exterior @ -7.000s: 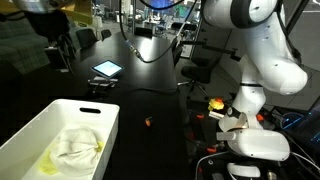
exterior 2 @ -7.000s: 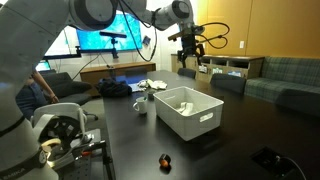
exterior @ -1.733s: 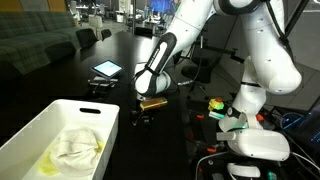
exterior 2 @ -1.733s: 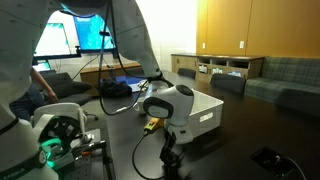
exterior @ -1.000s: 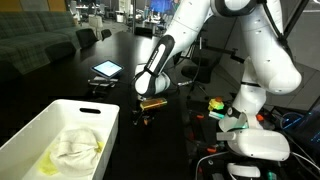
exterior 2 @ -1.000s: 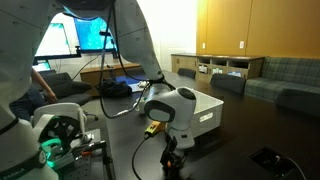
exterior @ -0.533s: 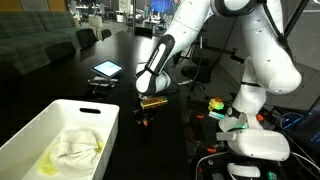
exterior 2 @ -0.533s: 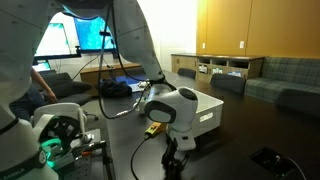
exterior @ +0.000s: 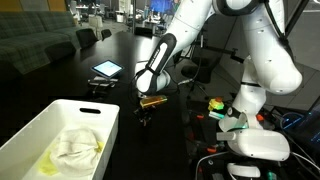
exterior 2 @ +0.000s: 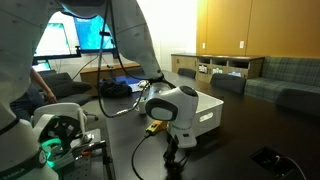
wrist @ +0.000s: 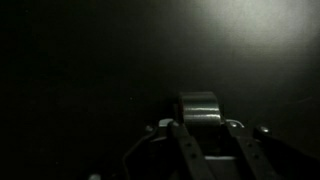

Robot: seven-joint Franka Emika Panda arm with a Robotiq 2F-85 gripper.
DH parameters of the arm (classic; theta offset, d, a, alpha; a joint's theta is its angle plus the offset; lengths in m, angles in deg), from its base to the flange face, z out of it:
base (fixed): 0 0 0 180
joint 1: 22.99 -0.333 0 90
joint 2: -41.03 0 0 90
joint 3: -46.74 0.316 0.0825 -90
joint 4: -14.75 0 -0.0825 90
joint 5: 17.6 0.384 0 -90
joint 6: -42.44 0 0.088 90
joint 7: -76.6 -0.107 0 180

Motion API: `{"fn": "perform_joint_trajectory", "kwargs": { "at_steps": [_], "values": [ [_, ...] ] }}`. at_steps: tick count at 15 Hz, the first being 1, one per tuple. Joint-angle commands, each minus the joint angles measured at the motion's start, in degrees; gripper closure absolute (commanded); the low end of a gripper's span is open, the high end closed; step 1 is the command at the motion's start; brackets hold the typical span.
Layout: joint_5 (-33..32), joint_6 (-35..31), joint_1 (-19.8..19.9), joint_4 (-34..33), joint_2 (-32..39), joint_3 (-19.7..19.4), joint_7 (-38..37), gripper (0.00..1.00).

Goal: Pick up the yellow towel and put it in the bucket, pick up the marker and put it in the cup, pick up the white towel and put it in the bucket, finally pick up the black masking tape and put it in the cup

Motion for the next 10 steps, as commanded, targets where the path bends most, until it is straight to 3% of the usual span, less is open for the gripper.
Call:
{"fn": "perform_joint_trajectory", "kwargs": {
  "at_steps": [1,7,10],
  "values": [
    [-4.3,2.0,-3.4,1.4,-3.2,-2.8,-3.6,0.82],
    [-18.0,7.7,-12.1,2.0,-9.2,-5.0,-7.2,0.81],
    [-26.2,12.4,-17.0,0.5,-11.4,-3.3,-9.6,0.82]
  ]
}}
